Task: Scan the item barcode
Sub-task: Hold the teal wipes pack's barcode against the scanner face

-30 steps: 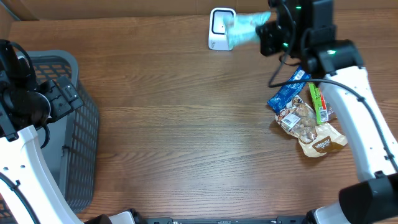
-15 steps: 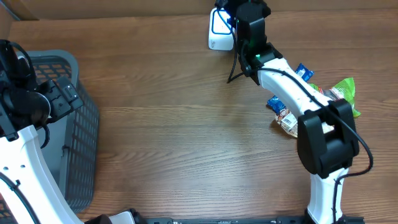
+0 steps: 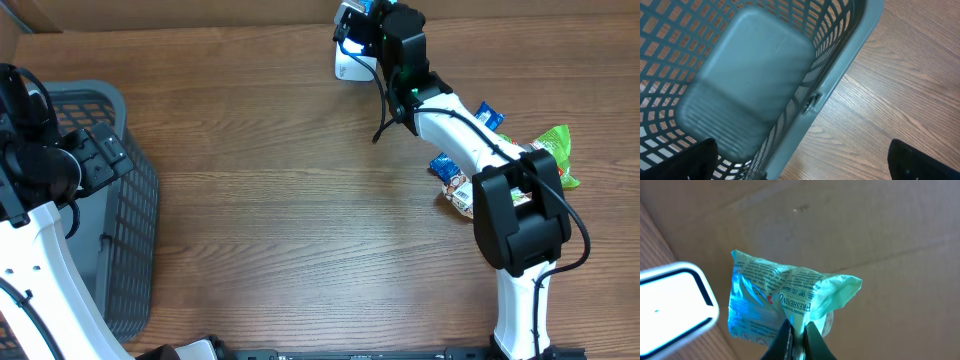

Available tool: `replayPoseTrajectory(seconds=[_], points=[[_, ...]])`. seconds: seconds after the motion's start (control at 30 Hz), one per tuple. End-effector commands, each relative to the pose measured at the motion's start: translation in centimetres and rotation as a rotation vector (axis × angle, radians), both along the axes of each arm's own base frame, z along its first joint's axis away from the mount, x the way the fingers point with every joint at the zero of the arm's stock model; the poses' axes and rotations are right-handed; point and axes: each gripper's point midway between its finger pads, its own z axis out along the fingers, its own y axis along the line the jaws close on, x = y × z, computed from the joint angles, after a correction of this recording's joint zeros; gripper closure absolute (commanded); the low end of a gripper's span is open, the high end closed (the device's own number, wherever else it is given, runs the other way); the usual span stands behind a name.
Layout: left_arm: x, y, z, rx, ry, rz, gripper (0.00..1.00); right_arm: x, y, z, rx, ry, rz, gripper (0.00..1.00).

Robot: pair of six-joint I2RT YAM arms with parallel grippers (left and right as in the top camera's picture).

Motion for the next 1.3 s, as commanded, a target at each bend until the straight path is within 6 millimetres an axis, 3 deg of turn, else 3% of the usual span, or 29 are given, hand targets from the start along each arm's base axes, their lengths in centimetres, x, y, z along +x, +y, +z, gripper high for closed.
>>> replayPoseTrajectory(seconds=[0.0,0.13,0.3,0.6,0.97,1.27], points=[[-0.1,0.0,0.3,0.005,-0.012,-0.006,0.01,0.8,-0.7,0.1,-0.154,-0.039,0.06,0.96],[-0.1,0.0,0.3,0.005,-0.012,-0.006,0.0,1.4,-2.0,-1.2,-0.163,-0.023,0.039,0.96],[-0.1,0.0,0.3,0.005,-0.012,-0.006,0.0,1.5,-1.6,-2.7,-0.17,0.003,0.05,0.96],[-0.1,0.0,0.3,0.005,-0.012,-0.006,0.0,1.4,-1.5,-3.1,-0.174,0.018,0.057,0.96],[-0.1,0.0,0.3,0.005,-0.012,-0.006,0.0,0.7,0.8,-3.1,-0.175,0.015,0.092,0.96],[-0.1,0.0,0.3,0.005,-0.012,-0.006,0.0,0.7,0.8,-3.1,-0.175,0.015,0.092,0.96]])
